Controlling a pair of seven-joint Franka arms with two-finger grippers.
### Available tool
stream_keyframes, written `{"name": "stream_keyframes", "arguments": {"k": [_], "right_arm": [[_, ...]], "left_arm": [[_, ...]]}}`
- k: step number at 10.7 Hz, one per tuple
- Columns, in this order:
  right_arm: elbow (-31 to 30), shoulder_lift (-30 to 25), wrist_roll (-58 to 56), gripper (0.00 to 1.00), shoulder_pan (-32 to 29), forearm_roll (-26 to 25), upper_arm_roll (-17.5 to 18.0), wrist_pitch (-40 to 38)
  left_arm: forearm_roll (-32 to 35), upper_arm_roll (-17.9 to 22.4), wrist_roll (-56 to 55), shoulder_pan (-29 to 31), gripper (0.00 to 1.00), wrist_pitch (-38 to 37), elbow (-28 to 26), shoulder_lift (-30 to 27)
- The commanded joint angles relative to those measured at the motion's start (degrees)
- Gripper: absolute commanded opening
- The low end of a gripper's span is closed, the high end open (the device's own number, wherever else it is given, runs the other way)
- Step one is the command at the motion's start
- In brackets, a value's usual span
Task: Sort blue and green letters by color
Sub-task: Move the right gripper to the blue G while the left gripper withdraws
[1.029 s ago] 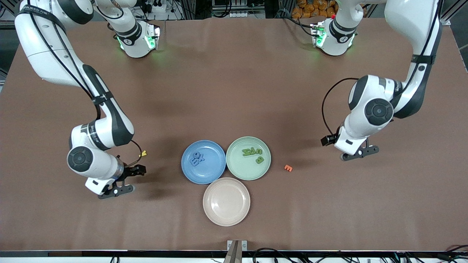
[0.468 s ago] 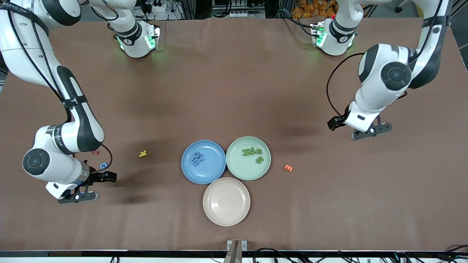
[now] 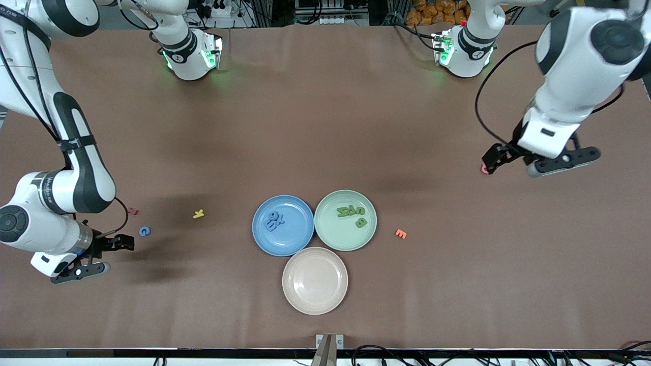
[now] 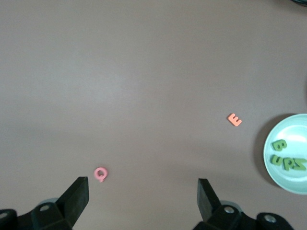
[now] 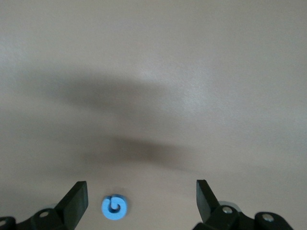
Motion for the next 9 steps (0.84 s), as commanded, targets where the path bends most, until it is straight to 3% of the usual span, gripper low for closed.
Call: {"name": "stream_keyframes", "arguments": {"k": [1,3,9], "right_arm": [[-2.22,-0.80,-1.58,1.00,-0.89,-0.11,1.23,-0.52],[-4.42,-1.59,-1.40,1.00,-1.59,-0.02,1.84,0.44],[-19.35,-7.92,-1.22,1.00,-4.05,0.06,1.93,12.46]], "left_arm": [[-1.13,0.72,9.75,0.70,1.00,-11.22,10.09,0.39],[-0.51,0.90,11.01,1.13,1.00,-12.65,13.08,0.39],[-1.39,0.64,17.86,1.14,1.00,-24.41,21.95,1.88]]}}
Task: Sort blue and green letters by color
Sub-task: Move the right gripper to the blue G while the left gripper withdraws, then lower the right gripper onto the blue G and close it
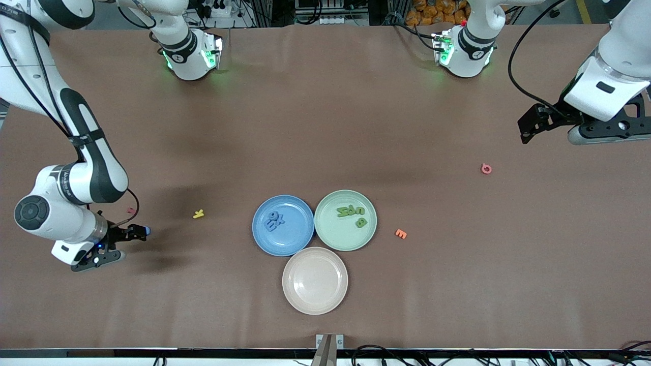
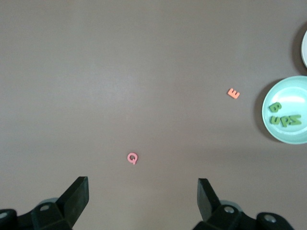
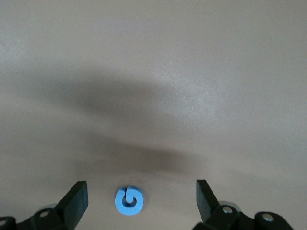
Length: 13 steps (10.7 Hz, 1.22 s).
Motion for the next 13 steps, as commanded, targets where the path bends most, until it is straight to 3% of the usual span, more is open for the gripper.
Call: {"name": "stream_keyframes", "arguments": {"k": [1,5,13], "right_arm": [[-10.93,-4.86,-0.19,1.00,-2.81,-0.04,1.13,8.52],[-16.13,-6.97,-0.19,1.00,-3.61,-0.04,1.05,12.60],[-20.36,-6.36,-0.27,1.00,-3.96,-0.21,0.61,19.28]], "left_arm": [[-1.55,-0.09,3.96,0.19,1.00,-5.68,7.13,2.32],[-5.75,0.08,4.05,0.27,1.00,-5.69,7.40,2.50],[-4.71,-0.36,3.96,0.10,1.00,-5.69,6.61,2.85]]}}
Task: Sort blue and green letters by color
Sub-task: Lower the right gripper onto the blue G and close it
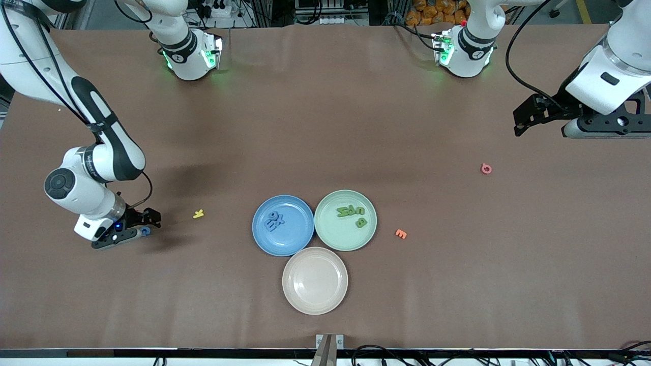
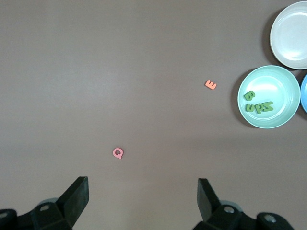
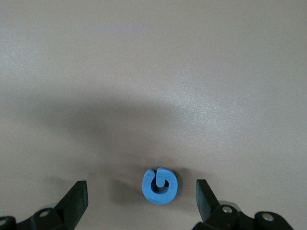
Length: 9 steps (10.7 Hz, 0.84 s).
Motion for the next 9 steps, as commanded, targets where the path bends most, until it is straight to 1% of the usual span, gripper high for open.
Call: {"name": "stream_keyframes", "arguments": {"k": [1,6,7,9], "right_arm": [[-2.92,-1.30,-0.27,1.00,-1.71,-0.40,0.71,1.99],[-3.19,-0.51,-0.36,1.00,-2.07,-0.84,0.53,3.05],[-3.19,-0.42,-0.62,0.95,-1.98,-0.93,0.09,3.05],[-3.19,-0.33,-0.71,0.52,-1.89,-0.93,0.00,3.05]], "left_arm": [[-0.41,-0.02,1.27,0.36,1.00,-1.36,1.08,0.76],[-0.32,-0.02,1.27,0.27,1.00,-1.45,1.08,0.85],[-0.32,-0.02,1.27,0.36,1.00,-1.45,1.00,0.85],[-0.32,-0.02,1.27,0.36,1.00,-1.45,1.00,1.02]]}}
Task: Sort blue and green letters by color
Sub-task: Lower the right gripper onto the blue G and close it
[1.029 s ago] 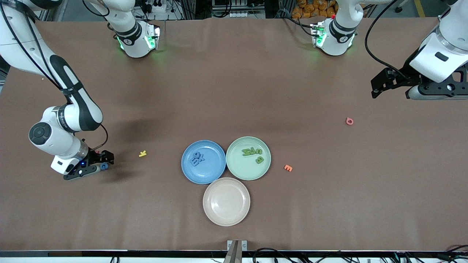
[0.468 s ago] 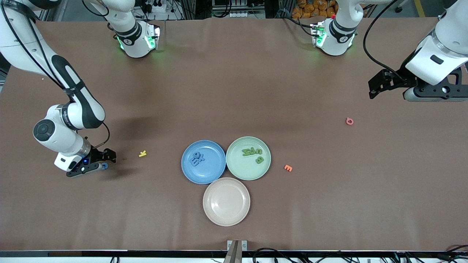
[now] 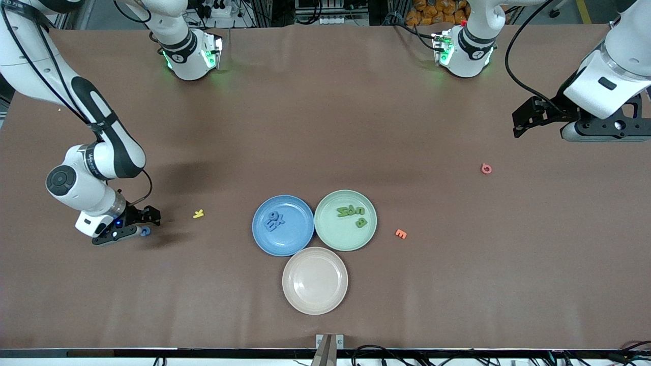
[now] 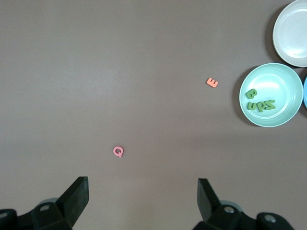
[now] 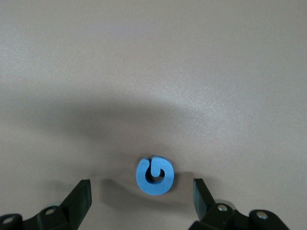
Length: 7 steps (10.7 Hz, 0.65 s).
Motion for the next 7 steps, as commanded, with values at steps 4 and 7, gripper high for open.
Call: {"name": "stream_keyframes", "arguments": {"k": [4,7], "right_arm": [[-1.14,-0.34,-0.23,0.07,-1.08,-0.79,0.44,0.64],[-1.14,-0.25,-0.23,0.04,-1.00,-0.79,0.44,1.00]], "left_arm": [[-0.32,0.02,1.27,0.22,1.00,-1.09,1.00,0.53],[-0.32,0.02,1.27,0.13,1.00,-1.18,1.00,0.53]]}}
